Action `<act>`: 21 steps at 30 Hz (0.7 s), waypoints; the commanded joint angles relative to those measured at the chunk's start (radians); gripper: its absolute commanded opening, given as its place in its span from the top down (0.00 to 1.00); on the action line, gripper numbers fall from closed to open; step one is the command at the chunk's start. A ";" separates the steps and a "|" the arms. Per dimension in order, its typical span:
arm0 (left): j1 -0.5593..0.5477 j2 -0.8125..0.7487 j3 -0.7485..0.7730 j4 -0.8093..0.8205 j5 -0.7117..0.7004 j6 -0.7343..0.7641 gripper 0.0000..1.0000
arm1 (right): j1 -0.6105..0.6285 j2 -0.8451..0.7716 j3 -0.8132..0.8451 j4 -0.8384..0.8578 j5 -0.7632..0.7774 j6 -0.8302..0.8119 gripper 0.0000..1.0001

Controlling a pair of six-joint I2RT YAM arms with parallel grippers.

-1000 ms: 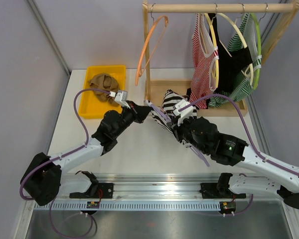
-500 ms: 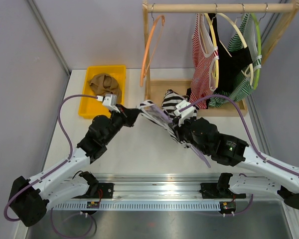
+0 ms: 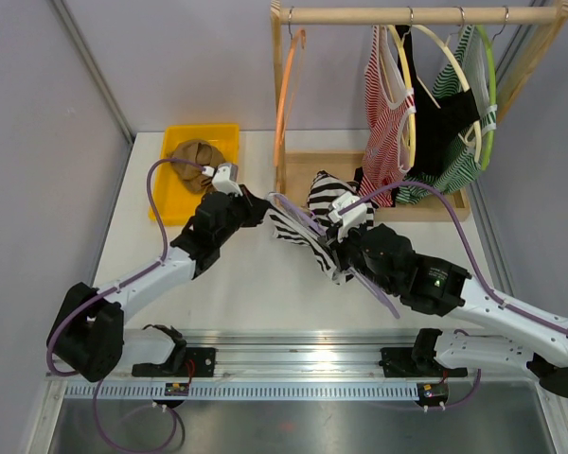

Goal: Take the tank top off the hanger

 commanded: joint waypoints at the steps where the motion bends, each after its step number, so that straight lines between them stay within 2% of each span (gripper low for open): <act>1: 0.042 0.049 0.047 0.033 -0.031 0.004 1.00 | 0.008 -0.046 -0.001 0.046 0.003 -0.004 1.00; 10: 0.040 0.064 -0.079 0.058 -0.015 0.001 1.00 | 0.010 -0.072 -0.007 0.063 0.021 -0.007 1.00; 16: 0.016 -0.046 -0.165 -0.008 0.017 0.053 1.00 | 0.008 -0.112 -0.014 0.087 0.038 -0.010 1.00; 21: -0.093 -0.211 -0.246 -0.112 0.008 0.075 1.00 | 0.008 -0.129 -0.013 0.121 0.040 -0.005 1.00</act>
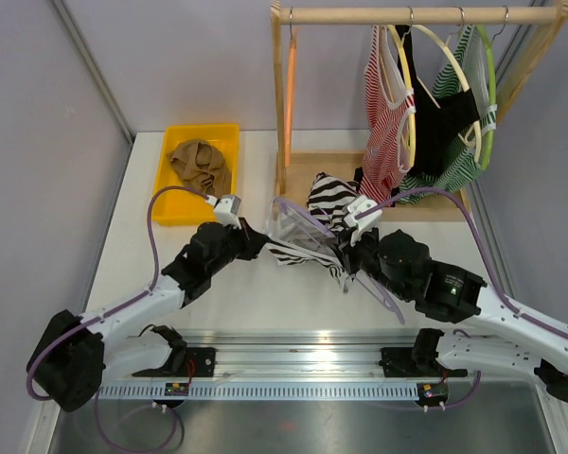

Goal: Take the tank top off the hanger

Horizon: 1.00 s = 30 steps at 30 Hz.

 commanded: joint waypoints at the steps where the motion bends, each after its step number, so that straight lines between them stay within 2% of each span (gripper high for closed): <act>1: -0.062 -0.167 -0.054 -0.117 -0.066 0.051 1.00 | 0.008 -0.046 0.028 0.127 0.032 -0.004 1.00; 6: -0.169 -0.449 -0.070 -0.414 -0.154 0.034 1.00 | 0.008 -0.063 0.065 0.156 -0.020 0.006 1.00; 9: -0.189 -0.617 -0.067 -0.590 -0.178 0.002 1.00 | 0.008 -0.069 0.083 0.181 -0.036 0.006 1.00; 11: -0.202 -0.719 -0.076 -0.661 -0.201 -0.027 1.00 | 0.008 -0.072 0.086 0.211 -0.045 0.013 1.00; 14: -0.229 -0.786 -0.107 -0.737 -0.232 -0.093 1.00 | 0.008 -0.075 0.089 0.256 -0.086 0.027 1.00; 19: -0.229 -0.818 -0.110 -0.798 -0.377 -0.170 1.00 | 0.008 -0.044 0.152 0.205 -0.125 0.044 1.00; 25: -0.229 -0.754 -0.018 -0.751 -0.670 -0.177 1.00 | 0.007 -0.046 0.160 0.133 -0.133 0.062 1.00; 30: -0.226 -0.614 0.068 -0.581 -0.891 -0.070 1.00 | 0.008 -0.067 0.151 0.099 -0.131 0.070 1.00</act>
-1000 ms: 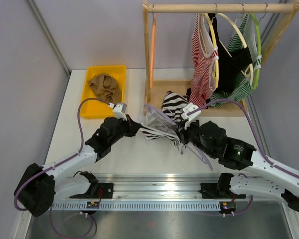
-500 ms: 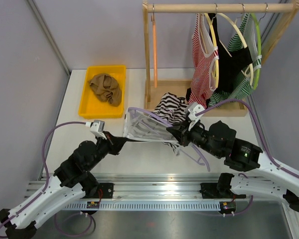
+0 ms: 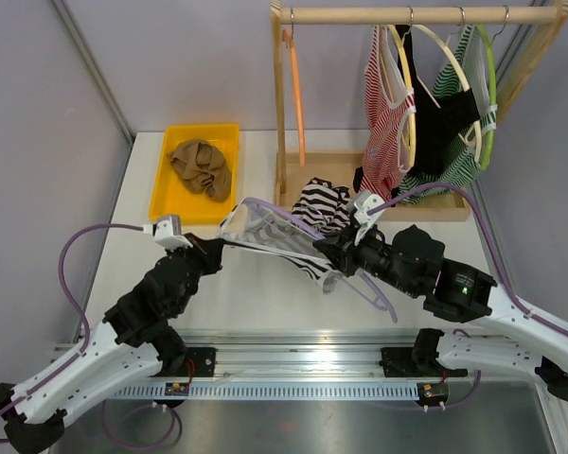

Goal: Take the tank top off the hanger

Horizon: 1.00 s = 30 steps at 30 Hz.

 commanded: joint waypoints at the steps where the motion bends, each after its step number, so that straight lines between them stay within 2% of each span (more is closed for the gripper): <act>1: 0.021 0.113 0.075 0.056 -0.320 0.106 1.00 | -0.006 -0.056 0.083 0.051 0.057 0.006 1.00; 4: 0.075 0.285 0.138 0.058 -0.361 0.120 1.00 | -0.006 -0.065 0.086 0.031 0.056 0.003 1.00; 7: 0.204 0.415 0.138 0.124 -0.244 0.128 1.00 | -0.007 -0.079 0.087 0.013 0.053 0.001 1.00; 8: 0.265 0.460 0.129 0.167 -0.150 0.125 1.00 | -0.006 -0.086 0.083 0.014 0.054 -0.002 1.00; 9: 0.277 0.477 0.119 0.184 -0.118 0.120 1.00 | -0.007 -0.091 0.080 0.013 0.056 0.000 1.00; 13: 0.282 0.521 0.045 0.256 -0.028 0.105 1.00 | -0.007 -0.117 0.057 0.039 0.070 -0.018 1.00; 16: 0.282 0.531 0.017 0.279 -0.031 0.086 1.00 | -0.007 -0.106 0.057 0.041 0.056 -0.026 1.00; 20: 0.314 0.583 0.069 0.279 -0.012 0.131 1.00 | -0.006 -0.059 0.080 0.027 0.024 -0.025 1.00; 24: 0.321 0.673 0.190 0.271 0.043 0.168 1.00 | -0.006 -0.049 0.072 0.034 0.010 -0.020 1.00; 30: 0.321 0.767 0.169 0.314 0.101 0.174 1.00 | -0.006 -0.072 0.051 0.057 0.024 -0.023 1.00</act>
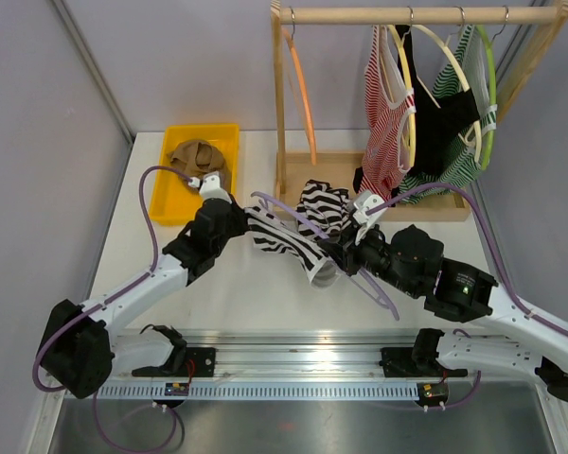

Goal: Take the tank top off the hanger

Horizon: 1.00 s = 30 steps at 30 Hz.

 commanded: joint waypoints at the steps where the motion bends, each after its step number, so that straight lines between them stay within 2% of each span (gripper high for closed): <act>1: 0.054 0.054 -0.039 -0.032 -0.096 0.054 1.00 | -0.003 -0.072 0.043 0.102 -0.006 -0.014 1.00; 5: 0.014 0.007 -0.120 -0.018 -0.048 0.025 1.00 | -0.003 -0.075 0.030 0.160 0.002 -0.028 1.00; 9: -0.108 -0.117 -0.190 -0.047 -0.039 0.036 1.00 | -0.001 -0.060 0.005 0.250 0.012 -0.058 1.00; 12: -0.185 -0.247 -0.236 -0.101 0.129 0.042 1.00 | -0.001 -0.040 -0.015 0.343 0.014 -0.106 1.00; 14: -0.234 -0.329 -0.281 -0.128 0.174 0.013 1.00 | -0.001 -0.025 -0.027 0.371 0.008 -0.121 1.00; 15: -0.253 -0.366 -0.300 -0.162 0.182 -0.001 1.00 | -0.001 -0.015 -0.027 0.442 0.008 -0.126 1.00; 16: -0.289 -0.444 -0.315 -0.179 0.181 -0.027 1.00 | -0.001 -0.002 -0.027 0.464 0.000 -0.134 1.00; 20: -0.354 -0.581 -0.393 -0.285 0.124 -0.071 1.00 | -0.001 0.038 -0.018 0.594 -0.017 -0.146 1.00; 23: -0.379 -0.634 -0.424 -0.331 0.110 -0.094 1.00 | -0.001 0.064 -0.018 0.690 -0.028 -0.160 1.00; 27: -0.452 -0.667 -0.476 -0.293 0.139 -0.128 1.00 | -0.001 0.101 -0.027 0.791 -0.032 -0.201 1.00; 30: -0.515 -0.661 -0.480 -0.271 0.100 -0.137 1.00 | -0.001 0.112 -0.029 0.839 -0.035 -0.224 1.00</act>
